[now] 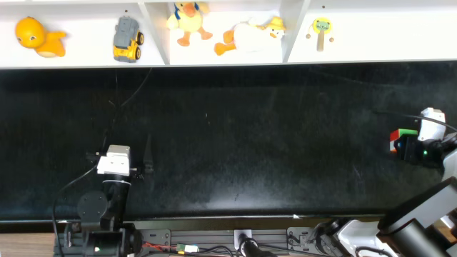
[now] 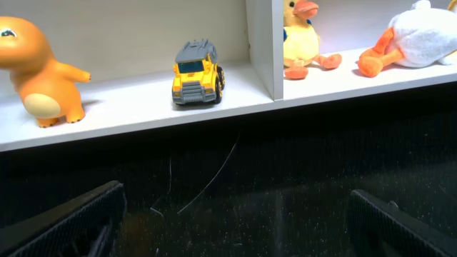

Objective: Store Toys

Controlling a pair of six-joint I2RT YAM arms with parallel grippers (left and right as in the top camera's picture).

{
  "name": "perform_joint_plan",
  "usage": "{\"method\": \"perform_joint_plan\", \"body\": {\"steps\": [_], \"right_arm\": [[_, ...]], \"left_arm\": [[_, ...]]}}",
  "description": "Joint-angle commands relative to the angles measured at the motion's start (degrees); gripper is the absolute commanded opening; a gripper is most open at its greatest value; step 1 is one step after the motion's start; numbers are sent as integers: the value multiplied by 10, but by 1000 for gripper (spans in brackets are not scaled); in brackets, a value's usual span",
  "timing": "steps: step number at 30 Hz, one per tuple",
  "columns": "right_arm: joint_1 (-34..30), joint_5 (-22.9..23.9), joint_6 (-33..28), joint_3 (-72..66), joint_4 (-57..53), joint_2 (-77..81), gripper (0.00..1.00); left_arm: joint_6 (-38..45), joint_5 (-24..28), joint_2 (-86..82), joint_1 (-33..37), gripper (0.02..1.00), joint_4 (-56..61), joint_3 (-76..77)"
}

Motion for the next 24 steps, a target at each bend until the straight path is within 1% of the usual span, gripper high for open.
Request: {"method": "perform_joint_plan", "body": {"steps": [1, 6, 10, 13, 15, 18, 20, 24], "right_arm": [[37, 9, 18, 4, -1, -30, 327], [62, 13, 27, 32, 0, -58, 347], [76, 13, 42, 66, 12, -63, 338], [85, 13, 55, 85, 41, -63, 334], [91, 13, 67, 94, 68, -62, 354], [105, 13, 70, 106, 94, -57, 354], [118, 14, 70, 121, 97, -48, 340], [144, 17, 91, 170, 86, -13, 308]], "left_arm": [[-7, -5, -6, -2, 998, -4, 0], [-7, -5, -6, -2, 998, -4, 0], [-7, -5, -6, -2, 998, -4, 0], [-7, -5, -6, -2, 998, -4, 0], [-7, -5, -6, -2, 998, -4, 0], [-7, -5, -6, -2, 998, -4, -1], [-7, -5, -6, -2, 998, -4, 0], [-7, -5, -6, -2, 998, -4, 0]]}}
